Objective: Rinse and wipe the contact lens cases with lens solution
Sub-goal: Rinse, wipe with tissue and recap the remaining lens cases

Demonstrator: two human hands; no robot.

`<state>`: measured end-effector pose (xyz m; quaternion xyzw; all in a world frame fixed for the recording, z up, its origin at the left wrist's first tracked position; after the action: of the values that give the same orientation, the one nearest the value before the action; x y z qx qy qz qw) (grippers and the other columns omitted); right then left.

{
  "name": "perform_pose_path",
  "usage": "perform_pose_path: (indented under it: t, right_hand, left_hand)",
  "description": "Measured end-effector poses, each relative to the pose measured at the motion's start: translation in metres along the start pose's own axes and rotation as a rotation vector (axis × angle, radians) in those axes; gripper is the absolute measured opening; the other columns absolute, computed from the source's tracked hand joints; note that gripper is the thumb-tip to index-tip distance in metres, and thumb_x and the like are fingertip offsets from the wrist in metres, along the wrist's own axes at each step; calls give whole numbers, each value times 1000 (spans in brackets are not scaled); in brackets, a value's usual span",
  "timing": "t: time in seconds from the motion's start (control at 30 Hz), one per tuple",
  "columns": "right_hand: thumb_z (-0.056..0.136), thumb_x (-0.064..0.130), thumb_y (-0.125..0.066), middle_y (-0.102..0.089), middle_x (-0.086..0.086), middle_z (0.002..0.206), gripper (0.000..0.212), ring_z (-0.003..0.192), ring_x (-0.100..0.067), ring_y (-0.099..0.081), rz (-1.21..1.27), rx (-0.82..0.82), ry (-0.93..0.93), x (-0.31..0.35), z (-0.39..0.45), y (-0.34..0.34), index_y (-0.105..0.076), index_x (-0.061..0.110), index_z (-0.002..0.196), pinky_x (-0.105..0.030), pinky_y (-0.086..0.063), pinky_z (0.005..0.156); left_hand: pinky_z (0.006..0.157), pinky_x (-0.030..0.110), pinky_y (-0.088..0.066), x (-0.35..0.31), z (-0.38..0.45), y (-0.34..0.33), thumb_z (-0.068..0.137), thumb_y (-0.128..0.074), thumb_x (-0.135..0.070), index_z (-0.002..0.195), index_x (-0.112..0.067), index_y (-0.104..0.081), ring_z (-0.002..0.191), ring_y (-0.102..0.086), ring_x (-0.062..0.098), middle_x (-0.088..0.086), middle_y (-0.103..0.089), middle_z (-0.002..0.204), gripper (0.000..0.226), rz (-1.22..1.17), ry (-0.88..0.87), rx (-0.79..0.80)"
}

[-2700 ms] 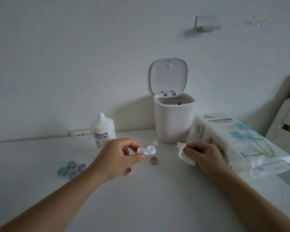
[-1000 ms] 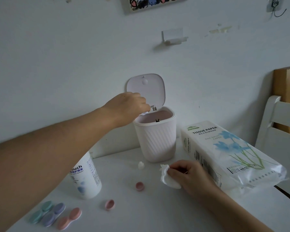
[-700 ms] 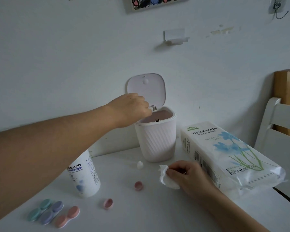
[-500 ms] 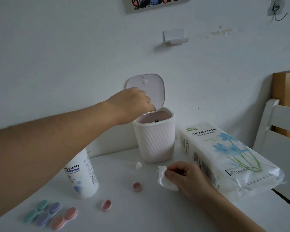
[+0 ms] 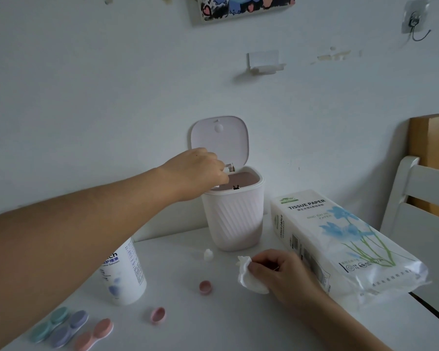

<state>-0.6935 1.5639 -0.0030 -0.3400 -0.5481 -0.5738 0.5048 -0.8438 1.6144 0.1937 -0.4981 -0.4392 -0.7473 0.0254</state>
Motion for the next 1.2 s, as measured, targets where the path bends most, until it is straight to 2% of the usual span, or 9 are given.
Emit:
perform_pose_path:
  t: [0.2,0.27,0.37,0.57,0.67,0.83,1.03,1.1,1.2]
  right_hand:
    - [84,31,-71,-76,10,76,8,67,4,-67,-6,-1,15,1,-2,1,-78,34,83,-12,-49,60]
    - [85,29,-71,-76,9,76,9,68,3,-67,3,2,17,2,-1,1,-78,34,83,-13,-49,61]
    - [87,26,-72,-76,9,75,12,66,4,-66,8,-5,14,1,-1,1,-79,33,80,-11,-48,60]
    - [88,24,-73,-76,8,75,12,66,2,-66,11,-24,14,1,-1,2,-79,31,81,-14,-48,62]
    - [87,22,-74,-76,8,75,14,68,-1,-67,5,-56,8,-1,0,5,-79,33,80,-21,-50,67]
    - [87,16,-75,-77,8,74,23,63,5,-65,8,-102,30,5,-1,7,-79,36,77,-10,-48,59]
    - [86,5,-75,-76,5,71,22,59,3,-63,36,-135,9,14,-7,7,-79,22,72,-9,-48,58]
    - [86,2,-74,-75,6,68,22,58,4,-62,19,-138,16,20,-9,5,-78,19,73,-7,-47,58]
    - [86,0,-72,-74,11,65,21,56,7,-60,-20,-151,29,27,-14,3,-77,18,75,-4,-45,56]
  left_hand:
    - [73,31,-36,20,-15,5,96,-53,-15,107,-28,-68,90,-58,25,-2,-65,94,23,-232,233,-155]
    - [75,34,-38,26,-30,7,95,-58,-20,105,-25,-71,88,-59,27,-2,-68,94,18,-398,348,-252]
    - [67,32,-34,28,-56,10,91,-68,-21,97,-21,-72,77,-57,26,-4,-67,85,8,-562,477,-422]
    - [61,30,-47,2,-120,8,84,-78,-31,93,-26,-72,67,-55,14,-11,-64,80,12,-814,675,-601]
    - [65,27,-48,-24,-152,2,81,-82,-29,92,-27,-73,69,-58,11,-13,-65,78,14,-922,738,-646]
    - [68,16,-44,-64,-194,-13,81,-73,-42,88,-28,-73,71,-61,11,-13,-67,77,16,-1077,777,-685]
    - [63,6,-44,-93,-218,-48,76,-86,-22,90,-38,-74,73,-63,10,-17,-69,80,25,-1344,886,-624]
    - [56,14,-52,-99,-218,-56,76,-80,-27,92,-39,-74,68,-64,11,-15,-70,78,21,-1487,897,-609]
    - [56,39,-60,-101,-217,-60,76,-77,-31,93,-39,-74,59,-65,13,-12,-70,75,18,-1603,897,-591]
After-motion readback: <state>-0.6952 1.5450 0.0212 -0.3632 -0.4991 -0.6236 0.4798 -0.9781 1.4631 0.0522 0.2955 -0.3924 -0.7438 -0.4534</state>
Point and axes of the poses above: each hand's wrist, its own z-axis towards the middle knuckle, its own y-axis out of the back of the hand, x = y × z, the point moved 6 cm from there along z, towards the middle knuckle
